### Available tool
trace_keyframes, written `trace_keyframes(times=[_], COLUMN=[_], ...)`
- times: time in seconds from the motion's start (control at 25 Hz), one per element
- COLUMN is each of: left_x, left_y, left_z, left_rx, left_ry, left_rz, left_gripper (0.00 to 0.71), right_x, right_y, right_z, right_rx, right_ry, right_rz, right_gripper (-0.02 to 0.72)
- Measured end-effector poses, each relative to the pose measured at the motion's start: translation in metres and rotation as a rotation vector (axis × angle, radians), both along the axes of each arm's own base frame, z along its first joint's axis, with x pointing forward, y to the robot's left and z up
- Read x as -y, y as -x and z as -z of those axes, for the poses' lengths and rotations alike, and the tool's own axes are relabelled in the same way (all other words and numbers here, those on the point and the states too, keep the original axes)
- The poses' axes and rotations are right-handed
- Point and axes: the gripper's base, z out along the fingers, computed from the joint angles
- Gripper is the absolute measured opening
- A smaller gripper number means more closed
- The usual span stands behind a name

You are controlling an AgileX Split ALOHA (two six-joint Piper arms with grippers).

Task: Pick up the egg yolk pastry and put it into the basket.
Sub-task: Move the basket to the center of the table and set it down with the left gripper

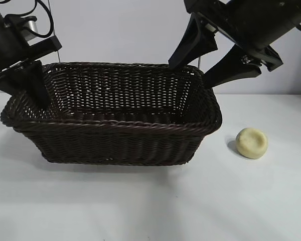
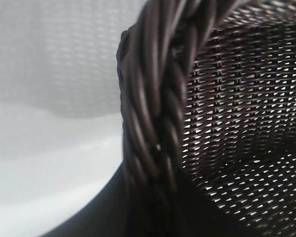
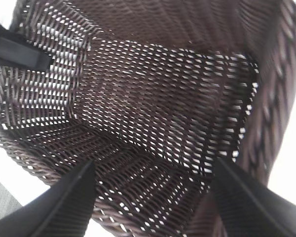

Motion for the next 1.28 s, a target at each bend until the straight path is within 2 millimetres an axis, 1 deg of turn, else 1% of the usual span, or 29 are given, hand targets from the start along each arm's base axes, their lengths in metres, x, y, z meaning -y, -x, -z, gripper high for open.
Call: trace_keyframes(times=[0.16,0.4,0.52,0.68,0.92,0.96,1.0,1.04,1.2,1.28], left_x=[0.003,0.013,0.014,0.014,0.014,0.014,0.015,0.015,0.016,0.016], left_y=[-0.004,-0.008,-0.01,-0.012,-0.012,-0.012,-0.012,-0.012,-0.012,-0.012], left_z=[0.011,0.029,0.036,0.041,0.042,0.042,0.042,0.042,0.042,0.042], left_rx=[-0.001,-0.007,-0.008,-0.008,-0.007,-0.007,-0.007,-0.009,-0.01,-0.013], left_ry=[-0.005,-0.014,-0.018,-0.021,-0.022,-0.022,-0.021,-0.014,-0.005,-0.005], left_rz=[-0.001,0.017,0.012,0.007,0.006,0.006,0.006,0.002,-0.003,-0.001], left_gripper=[0.097,0.097,0.097,0.097,0.099,0.108,0.134,0.174,0.394,0.469], right_x=[0.0,0.0,0.0,0.0,0.0,0.0,0.0,0.0,0.0,0.0], right_y=[0.0,0.0,0.0,-0.001,-0.001,-0.001,-0.001,-0.001,-0.001,-0.001], right_z=[0.0,0.0,0.0,0.0,0.0,0.0,0.0,0.0,0.0,0.0], right_rx=[0.001,0.004,0.004,0.006,0.007,0.007,0.007,0.007,0.008,0.008], right_ry=[0.002,0.002,0.003,0.004,0.004,0.004,0.004,0.004,0.004,0.004], right_rz=[-0.001,0.002,0.001,0.002,0.004,0.004,0.004,0.004,0.004,0.004], right_gripper=[0.495,0.495,0.495,0.495,0.495,0.495,0.495,0.495,0.495,0.495])
